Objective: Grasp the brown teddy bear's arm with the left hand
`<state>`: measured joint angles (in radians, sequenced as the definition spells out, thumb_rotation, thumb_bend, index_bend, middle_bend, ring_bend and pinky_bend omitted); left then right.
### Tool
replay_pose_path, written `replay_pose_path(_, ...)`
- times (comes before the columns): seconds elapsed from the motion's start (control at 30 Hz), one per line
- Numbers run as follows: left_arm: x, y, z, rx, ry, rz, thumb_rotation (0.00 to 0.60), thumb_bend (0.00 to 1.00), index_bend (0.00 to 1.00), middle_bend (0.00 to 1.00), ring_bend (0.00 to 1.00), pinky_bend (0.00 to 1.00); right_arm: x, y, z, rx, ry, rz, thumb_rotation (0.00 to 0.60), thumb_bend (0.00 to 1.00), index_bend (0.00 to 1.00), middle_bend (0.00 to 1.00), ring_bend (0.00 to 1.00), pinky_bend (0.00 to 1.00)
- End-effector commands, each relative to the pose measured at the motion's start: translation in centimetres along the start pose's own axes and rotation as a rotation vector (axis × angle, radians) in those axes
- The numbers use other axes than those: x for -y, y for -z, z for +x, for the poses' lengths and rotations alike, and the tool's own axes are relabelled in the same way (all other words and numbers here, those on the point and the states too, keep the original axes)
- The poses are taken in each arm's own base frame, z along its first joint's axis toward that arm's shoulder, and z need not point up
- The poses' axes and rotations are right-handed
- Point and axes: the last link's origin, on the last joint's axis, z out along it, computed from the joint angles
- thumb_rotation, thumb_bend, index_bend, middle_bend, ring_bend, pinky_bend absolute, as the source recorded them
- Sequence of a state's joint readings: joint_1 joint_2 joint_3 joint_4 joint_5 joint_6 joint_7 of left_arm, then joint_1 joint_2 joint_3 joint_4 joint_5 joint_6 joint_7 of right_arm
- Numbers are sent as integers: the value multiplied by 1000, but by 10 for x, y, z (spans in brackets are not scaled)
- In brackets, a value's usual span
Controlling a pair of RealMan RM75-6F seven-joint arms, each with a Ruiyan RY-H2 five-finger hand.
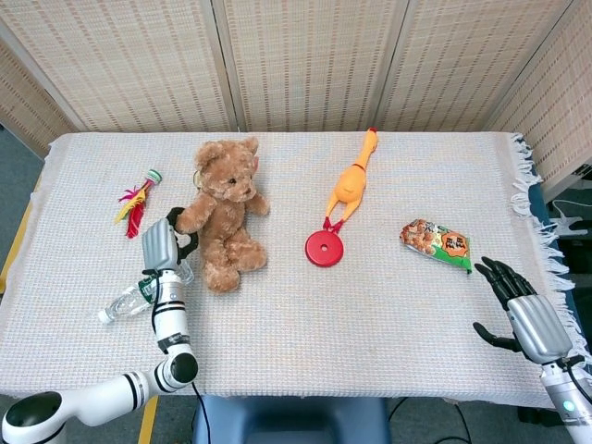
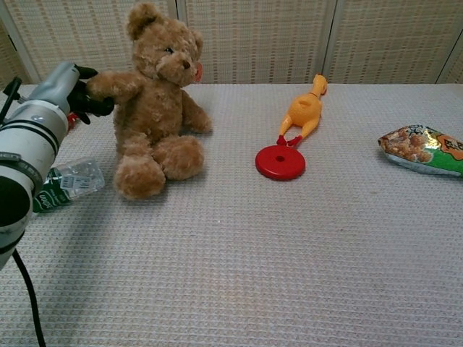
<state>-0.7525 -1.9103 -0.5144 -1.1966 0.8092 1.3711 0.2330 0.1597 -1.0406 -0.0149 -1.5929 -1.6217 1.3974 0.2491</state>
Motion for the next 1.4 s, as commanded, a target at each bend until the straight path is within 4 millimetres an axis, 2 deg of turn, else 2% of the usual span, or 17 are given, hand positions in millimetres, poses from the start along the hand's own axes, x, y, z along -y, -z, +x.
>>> replay_pose_path(0.03,3,0,-2,-28,3,-18,600,531,538,596,492,530,0,0,0,0,0,1,600,152,0,0,0,150)
replay_pose_path(0.3,13,4,-9,147,-101,93,600,531,556,610,492,532,0,0,0,2,0,-1,600,152,0,0,0,150)
replay_pose_path(0.6,3,2,0,-30,-6,-24,600,531,552,601,490,531,0,-1,-1,3,1,-1,600,153,0,0,0,150)
replay_pose_path(0.9,14,4,-7,125,-96,70,600,531,555,607,490,533,1,-1,-2,8,2,-4,600,152,0,0,0,150)
replay_pose_path(1.23,3,2,2,-17,-26,-32,600,528,539,598,488,533,0,-2,-2,7,4,-7,600,152,0,0,0,150)
replay_pose_path(1.4,12,5,-5,53,-68,-8,600,525,551,602,488,534,0,-2,-2,10,4,-9,600,152,0,0,0,150)
